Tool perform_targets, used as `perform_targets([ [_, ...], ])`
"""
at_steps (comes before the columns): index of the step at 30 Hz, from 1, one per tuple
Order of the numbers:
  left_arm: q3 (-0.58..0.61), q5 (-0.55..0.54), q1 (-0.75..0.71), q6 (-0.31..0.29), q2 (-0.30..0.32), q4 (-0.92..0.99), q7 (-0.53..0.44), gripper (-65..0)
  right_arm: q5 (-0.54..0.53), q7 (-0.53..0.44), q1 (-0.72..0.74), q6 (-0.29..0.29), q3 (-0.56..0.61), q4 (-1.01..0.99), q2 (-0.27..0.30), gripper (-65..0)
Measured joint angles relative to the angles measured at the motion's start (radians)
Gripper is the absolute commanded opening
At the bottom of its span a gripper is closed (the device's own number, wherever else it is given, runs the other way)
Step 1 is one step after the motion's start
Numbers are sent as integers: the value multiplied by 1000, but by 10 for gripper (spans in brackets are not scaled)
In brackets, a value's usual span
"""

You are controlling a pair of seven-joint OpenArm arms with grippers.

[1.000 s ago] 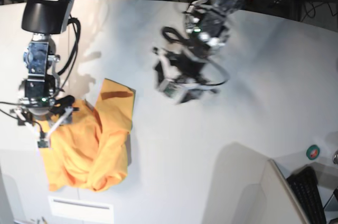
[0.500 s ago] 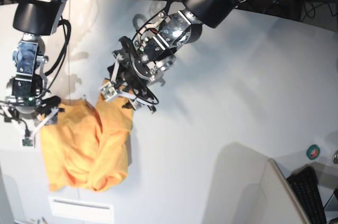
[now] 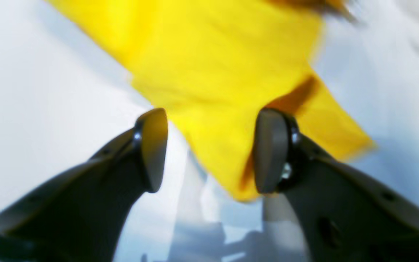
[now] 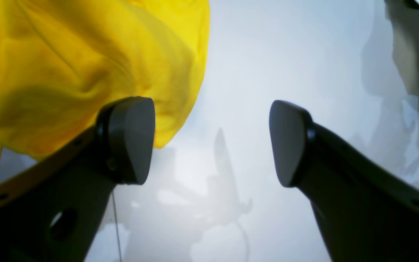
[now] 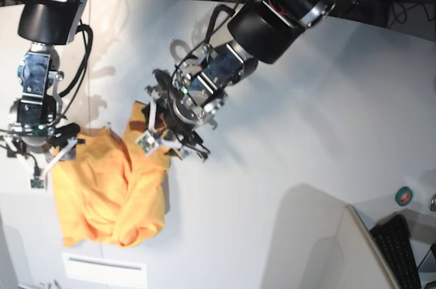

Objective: Layout the t-shirt on the table in an organized manner, then fold the t-shirt properly
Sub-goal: 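Move the left gripper to the shirt and grasp a fold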

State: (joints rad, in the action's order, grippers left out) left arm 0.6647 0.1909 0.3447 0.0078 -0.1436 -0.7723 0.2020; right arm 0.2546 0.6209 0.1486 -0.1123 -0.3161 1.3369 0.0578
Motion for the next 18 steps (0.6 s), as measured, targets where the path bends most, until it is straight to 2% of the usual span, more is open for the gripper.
perform_targets([
  [3, 0, -28, 31, 5, 0, 42, -5, -624, -1, -6, 3, 0, 0, -18, 0, -195],
  [4, -2, -35, 29, 5, 0, 53, -4, -650, 0, -11, 7, 0, 0, -41, 0, -195],
  [6, -3, -36, 20, 2, 2, 63, 3, -650, 2, -30, 15, 0, 0, -101, 0, -195],
  [9, -3, -36, 6, 3, 2, 65, 7, -650, -1, -129, 17, 0, -4, -179, -1, -197],
  [12, -3, -35, -24, 5, 13, 41, -2, -650, -11, -176, 17, 0, -15, -220, -13, -195],
  [15, -2, -35, -96, 5, 53, -37, -14, -650, -238, -167, 26, -1, -132, -221, -50, -191],
  [16, -2, -37, -117, 3, 72, -73, -11, -650, -317, -165, 34, -2, -159, -232, -45, -191],
  [18, -3, -39, -146, 5, 104, -134, 5, -650, -404, -166, 42, 0, -148, -268, 1, -192],
])
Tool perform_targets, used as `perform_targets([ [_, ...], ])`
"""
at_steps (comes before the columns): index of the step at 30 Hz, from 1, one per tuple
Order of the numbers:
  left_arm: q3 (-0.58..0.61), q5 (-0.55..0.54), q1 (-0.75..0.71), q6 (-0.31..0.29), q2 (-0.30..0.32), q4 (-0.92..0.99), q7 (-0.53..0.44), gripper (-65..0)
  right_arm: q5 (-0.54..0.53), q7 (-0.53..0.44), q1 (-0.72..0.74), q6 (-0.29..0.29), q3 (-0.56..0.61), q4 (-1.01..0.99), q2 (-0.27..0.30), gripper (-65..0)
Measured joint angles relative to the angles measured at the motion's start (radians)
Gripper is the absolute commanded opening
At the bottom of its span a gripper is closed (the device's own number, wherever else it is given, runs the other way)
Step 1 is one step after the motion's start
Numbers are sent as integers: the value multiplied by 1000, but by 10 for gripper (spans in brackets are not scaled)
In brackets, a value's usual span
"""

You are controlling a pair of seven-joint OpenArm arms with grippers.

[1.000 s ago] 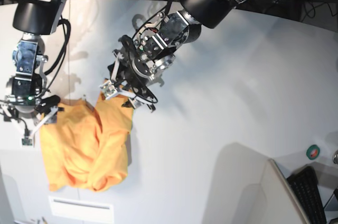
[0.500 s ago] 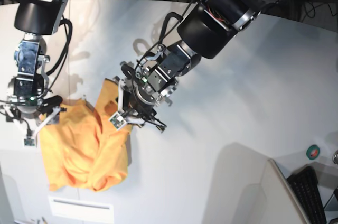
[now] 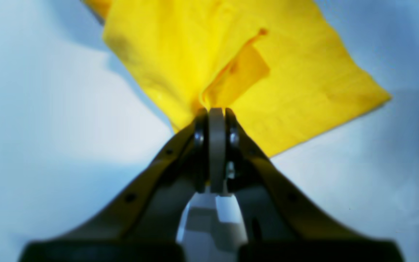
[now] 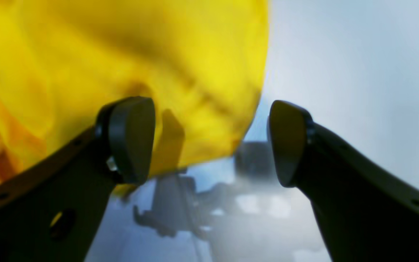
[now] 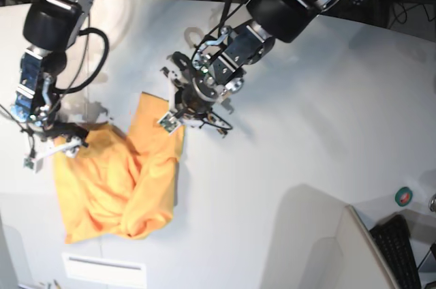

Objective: Layout the t-shirt on the table in an organized manner, then fold the t-shirt properly
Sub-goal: 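Move the left gripper to the shirt and grasp a fold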

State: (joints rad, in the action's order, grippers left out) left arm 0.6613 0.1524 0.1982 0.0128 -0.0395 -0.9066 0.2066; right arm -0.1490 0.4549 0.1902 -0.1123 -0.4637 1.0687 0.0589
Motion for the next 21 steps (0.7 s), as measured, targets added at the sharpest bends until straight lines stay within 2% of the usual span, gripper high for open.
perform_targets([
  [2, -2, 0, -19, 0, 27, -47, 14, -650, -57, -9, 2, 1, 40, -47, 54, -194],
  [4, -35, 3, -38, -2, 34, -85, 10, -650, -118, -35, -2, 16, 72, -87, 79, -195],
  [8, -122, 8, -57, 0, 37, -112, 12, -650, -170, -33, -5, 11, 119, -125, 75, -195],
  [12, -128, 8, -55, -1, 39, -114, 10, -650, -171, -41, -17, 8, 167, -113, 82, -197],
  [15, -123, 8, -56, -2, 31, -112, 10, -650, -193, -23, -28, -29, 137, -101, 56, -197],
  [18, -124, 8, -55, -1, 33, -111, 8, -650, -296, 99, -26, -116, 72, -88, 47, -197],
  [21, -124, 10, -55, -1, 37, -111, 10, -650, -300, 114, -28, -125, 60, -88, 56, -197],
])
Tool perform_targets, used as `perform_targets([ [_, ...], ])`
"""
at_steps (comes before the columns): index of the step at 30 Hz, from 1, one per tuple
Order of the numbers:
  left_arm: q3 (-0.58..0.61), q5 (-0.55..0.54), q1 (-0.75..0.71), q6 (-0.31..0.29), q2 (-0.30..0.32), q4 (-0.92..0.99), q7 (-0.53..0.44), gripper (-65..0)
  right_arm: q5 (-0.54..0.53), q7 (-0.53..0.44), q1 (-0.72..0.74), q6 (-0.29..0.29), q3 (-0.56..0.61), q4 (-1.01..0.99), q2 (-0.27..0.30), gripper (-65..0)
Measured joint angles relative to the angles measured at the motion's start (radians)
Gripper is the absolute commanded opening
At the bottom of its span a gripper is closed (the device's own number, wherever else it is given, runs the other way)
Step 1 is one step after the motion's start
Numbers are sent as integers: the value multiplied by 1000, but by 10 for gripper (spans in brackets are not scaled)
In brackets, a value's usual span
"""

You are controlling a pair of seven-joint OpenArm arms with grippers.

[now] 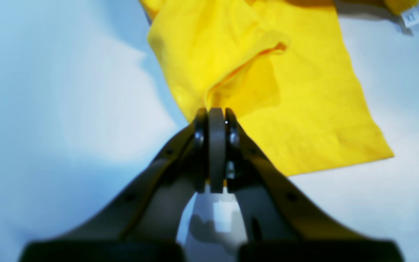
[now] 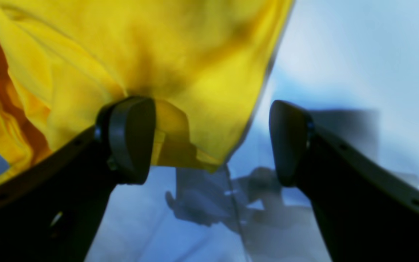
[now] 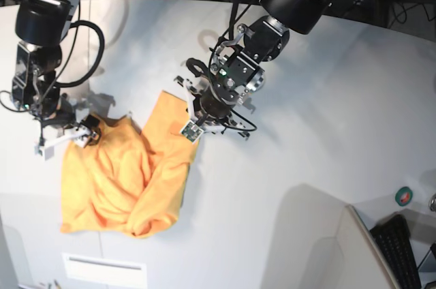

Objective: Layout the t-shirt on the table in an organized manner, then fold the t-shirt properly
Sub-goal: 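Move the left gripper to the shirt and grasp a fold, then pull the shirt apart with both grippers to stretch it out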

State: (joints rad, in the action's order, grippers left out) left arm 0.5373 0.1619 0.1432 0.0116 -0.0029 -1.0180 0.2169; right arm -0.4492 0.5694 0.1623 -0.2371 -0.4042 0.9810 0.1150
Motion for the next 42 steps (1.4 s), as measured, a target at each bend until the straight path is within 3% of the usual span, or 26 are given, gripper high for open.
perform_targets([
  [3, 0, 1, 0, 0, -2, 0, 0, -650, 0, -1, 0, -2, -2, 0, -3, -203],
  [5, 0, 1, 0, 0, -2, 0, 0, -650, -1, 0, 0, -9, -2, 0, -8, -260],
  [11, 0, 1, 0, 0, -2, -1, 0, -650, -5, 0, 0, -11, -3, 0, -2, -650],
  [18, -10, -11, -50, -5, 23, -81, 5, -650, -8, 13, 0, -11, -7, 1, 0, -650],
  [21, -23, -8, -82, -4, 61, -188, 17, -650, -12, 112, -1, -18, -5, 10, 25, -650],
  [25, -141, -10, -101, -8, 81, -320, 139, -650, 1, 169, -32, -15, -8, 149, 51, -650],
  [33, -249, -10, -89, -8, 170, -481, 230, -650, 0, 311, -66, -15, 0, 461, 80, -650],
  [36, -299, -16, -90, -15, 170, -532, 268, -650, -5, 337, -41, -17, 2, 540, 105, -650],
  [40, -410, -135, -74, -10, 170, -584, 307, -650, -3, 369, 47, -16, 2, 540, 136, -650],
  [42, -453, -223, -51, -8, 178, -581, 328, -650, -18, 340, 106, -19, 2, 465, 149, -650],
])
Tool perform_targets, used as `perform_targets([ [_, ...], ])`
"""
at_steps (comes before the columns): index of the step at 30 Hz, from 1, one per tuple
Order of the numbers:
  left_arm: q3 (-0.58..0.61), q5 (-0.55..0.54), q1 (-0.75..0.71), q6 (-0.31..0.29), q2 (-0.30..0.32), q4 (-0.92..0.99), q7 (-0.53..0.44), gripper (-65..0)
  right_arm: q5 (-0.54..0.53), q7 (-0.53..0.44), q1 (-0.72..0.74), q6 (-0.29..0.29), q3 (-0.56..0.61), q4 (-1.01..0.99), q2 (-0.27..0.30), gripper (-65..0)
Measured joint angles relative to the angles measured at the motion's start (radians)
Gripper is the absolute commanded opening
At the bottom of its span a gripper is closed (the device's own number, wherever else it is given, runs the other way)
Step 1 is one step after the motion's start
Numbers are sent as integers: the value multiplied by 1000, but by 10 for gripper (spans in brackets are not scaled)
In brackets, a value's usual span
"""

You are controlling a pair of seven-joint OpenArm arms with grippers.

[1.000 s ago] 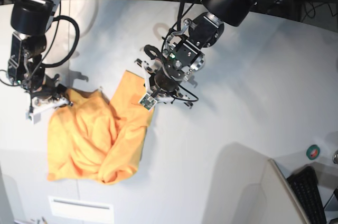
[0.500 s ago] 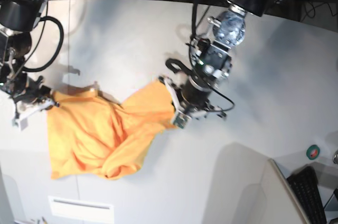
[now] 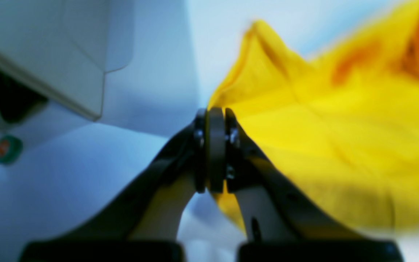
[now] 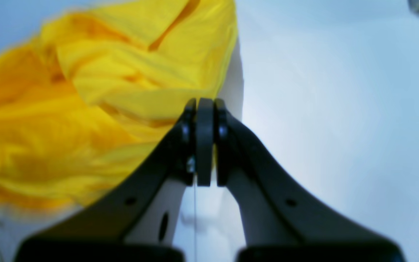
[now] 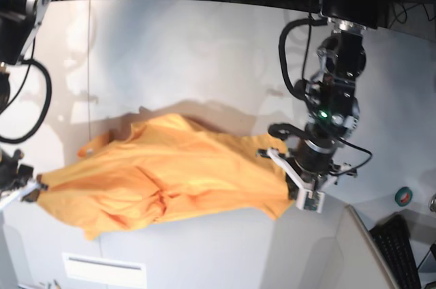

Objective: Layout the t-shirt on the table in an organized manner, then fold the t-shirt properly
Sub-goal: 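Pull the shirt apart with both grippers to stretch it out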

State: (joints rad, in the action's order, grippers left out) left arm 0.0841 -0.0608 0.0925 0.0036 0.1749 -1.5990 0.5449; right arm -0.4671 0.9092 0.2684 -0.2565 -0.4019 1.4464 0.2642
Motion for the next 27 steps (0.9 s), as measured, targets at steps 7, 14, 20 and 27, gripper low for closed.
perform_targets([
  [7, -26, -56, 0, -3, -3, 105, 10, -650, 18, -111, 149, 5, 61, -353, 71, -650],
  [14, -33, 1, -87, 0, -2, 191, 9, -650, 12, -211, 174, 7, 211, -550, 90, -650],
  [20, -27, 0, -139, 0, -3, 189, 5, -650, 11, -208, 158, 64, 209, -572, 91, -462],
  [27, -22, -8, -184, 0, -3, 167, 7, -650, 10, -216, -58, 72, 67, -97, 40, -365],
])
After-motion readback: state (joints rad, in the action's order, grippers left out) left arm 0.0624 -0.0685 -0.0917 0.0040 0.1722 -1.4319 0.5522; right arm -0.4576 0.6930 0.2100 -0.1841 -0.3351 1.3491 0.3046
